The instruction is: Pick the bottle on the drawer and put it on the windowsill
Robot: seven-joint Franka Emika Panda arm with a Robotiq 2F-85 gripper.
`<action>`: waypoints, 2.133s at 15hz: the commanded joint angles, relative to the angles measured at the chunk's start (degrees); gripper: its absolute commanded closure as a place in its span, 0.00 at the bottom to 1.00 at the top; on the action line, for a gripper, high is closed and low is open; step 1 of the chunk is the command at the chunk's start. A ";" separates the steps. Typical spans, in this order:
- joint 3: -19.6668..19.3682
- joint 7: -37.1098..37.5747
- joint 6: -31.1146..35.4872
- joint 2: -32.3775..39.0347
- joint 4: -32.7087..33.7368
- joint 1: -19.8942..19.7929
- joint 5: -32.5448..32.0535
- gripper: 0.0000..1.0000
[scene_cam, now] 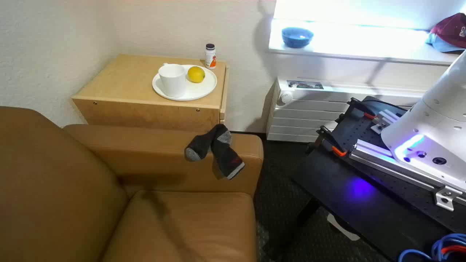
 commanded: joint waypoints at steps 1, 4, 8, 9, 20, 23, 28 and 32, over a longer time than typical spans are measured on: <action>-0.36 0.42 -0.21 -0.01 0.12 0.63 -0.40 0.00; 1.22 5.32 4.41 10.11 2.97 5.28 8.60 0.00; 2.06 4.73 3.53 19.18 10.32 9.36 15.43 0.00; 2.37 4.27 2.40 17.66 11.73 8.98 15.15 0.00; 0.04 -2.57 3.74 38.61 16.93 11.99 24.70 0.00; 2.73 -0.19 0.35 49.79 22.71 11.18 23.37 0.00; 5.85 -0.40 1.72 56.09 27.23 10.06 23.80 0.00; 6.46 -1.23 0.60 61.70 32.19 9.81 26.03 0.00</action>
